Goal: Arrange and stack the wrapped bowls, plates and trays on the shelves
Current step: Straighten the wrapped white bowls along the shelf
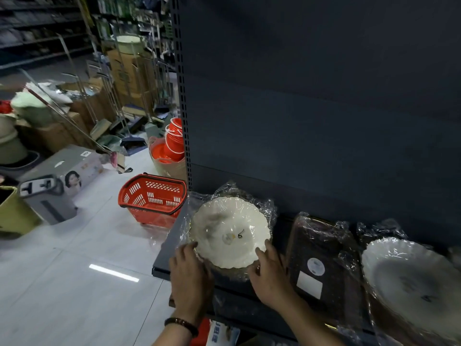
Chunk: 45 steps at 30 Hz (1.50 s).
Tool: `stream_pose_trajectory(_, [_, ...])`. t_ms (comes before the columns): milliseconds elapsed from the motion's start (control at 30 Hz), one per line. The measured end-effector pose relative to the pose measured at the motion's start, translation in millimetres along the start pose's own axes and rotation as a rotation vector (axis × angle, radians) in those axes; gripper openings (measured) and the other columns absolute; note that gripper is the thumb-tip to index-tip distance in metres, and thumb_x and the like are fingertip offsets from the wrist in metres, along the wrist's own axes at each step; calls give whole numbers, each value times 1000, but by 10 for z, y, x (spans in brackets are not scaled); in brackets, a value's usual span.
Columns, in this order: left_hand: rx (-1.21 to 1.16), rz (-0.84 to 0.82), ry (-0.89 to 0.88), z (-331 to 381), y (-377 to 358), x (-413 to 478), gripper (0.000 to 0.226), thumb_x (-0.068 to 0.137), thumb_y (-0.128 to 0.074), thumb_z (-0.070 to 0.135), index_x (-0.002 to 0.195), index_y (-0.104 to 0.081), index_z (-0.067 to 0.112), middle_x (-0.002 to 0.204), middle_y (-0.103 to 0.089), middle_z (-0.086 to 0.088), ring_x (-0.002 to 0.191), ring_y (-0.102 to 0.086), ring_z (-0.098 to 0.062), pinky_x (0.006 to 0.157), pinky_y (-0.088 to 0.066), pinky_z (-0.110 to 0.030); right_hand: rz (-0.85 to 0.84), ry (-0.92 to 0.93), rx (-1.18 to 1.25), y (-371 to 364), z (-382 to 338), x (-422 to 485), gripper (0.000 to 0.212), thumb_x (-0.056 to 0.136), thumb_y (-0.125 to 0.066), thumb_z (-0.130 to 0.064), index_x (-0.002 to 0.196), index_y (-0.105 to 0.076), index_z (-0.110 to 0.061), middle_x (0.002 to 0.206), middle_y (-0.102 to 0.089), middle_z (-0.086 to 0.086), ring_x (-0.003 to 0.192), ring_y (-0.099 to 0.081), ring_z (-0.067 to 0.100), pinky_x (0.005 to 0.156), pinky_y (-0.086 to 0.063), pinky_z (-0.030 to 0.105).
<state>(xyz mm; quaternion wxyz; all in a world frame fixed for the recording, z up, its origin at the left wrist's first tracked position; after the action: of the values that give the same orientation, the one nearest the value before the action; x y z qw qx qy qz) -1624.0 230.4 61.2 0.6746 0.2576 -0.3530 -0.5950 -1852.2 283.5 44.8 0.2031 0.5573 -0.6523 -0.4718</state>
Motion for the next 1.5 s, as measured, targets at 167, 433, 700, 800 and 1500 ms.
stream_pose_trajectory(167, [17, -83, -6, -19, -96, -24, 53, 85, -86, 18, 133, -66, 12, 132, -63, -9, 111, -61, -37, 88, -58, -48, 25, -3, -10, -75, 45, -11, 57, 105, -51, -47, 157, -39, -28, 176, 9, -10, 159, -3, 23, 128, -18, 55])
stream_pose_trajectory(433, [168, -87, -48, -76, -171, 10, 41, 83, -86, 30, 120, -74, 17, 129, -66, -1, 98, -64, -35, 70, -60, -46, -66, -63, 47, -105, 77, 92, 52, 110, -42, -36, 161, -38, -28, 176, 10, -15, 152, -26, 29, 122, -25, 54])
stream_pose_trajectory(700, [195, -136, -99, 96, -218, -33, 39, 81, -83, 31, 116, -70, 17, 119, -65, -13, 96, -64, -42, 73, -59, -49, -19, -22, 437, 284, 289, 92, 43, 106, -54, -27, 149, -51, -24, 133, -54, -10, 135, -55, 20, 109, -45, 35])
stream_pose_trajectory(800, [103, -94, -163, 431, -200, -98, 39, 82, -85, 28, 115, -67, 20, 116, -65, -12, 94, -64, -35, 75, -58, -45, 116, -41, 512, 705, 521, -109, 40, 106, -55, -18, 144, -58, -28, 120, -69, -9, 104, -69, 12, 87, -54, 25])
stream_pose_trajectory(1500, [-236, -676, -462, 3266, -2114, -1772, 18, 86, -76, 25, 81, -60, 29, 77, -70, 13, 75, -68, -6, 70, -51, -24, 752, -616, 559, 2076, 3769, -2218, 10, 95, -72, -28, 99, -64, -26, 89, -69, -7, 82, -64, 21, 74, -47, 40])
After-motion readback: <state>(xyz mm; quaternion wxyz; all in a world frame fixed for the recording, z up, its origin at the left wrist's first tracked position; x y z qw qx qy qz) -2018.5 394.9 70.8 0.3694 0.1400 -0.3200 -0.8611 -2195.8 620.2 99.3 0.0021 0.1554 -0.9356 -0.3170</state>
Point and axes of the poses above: each hand's wrist, its own x-axis towards the middle knuckle, its own y-axis out of the back of the hand, z = x × y, the point moved 9 cm from there along x, towards the middle knuckle
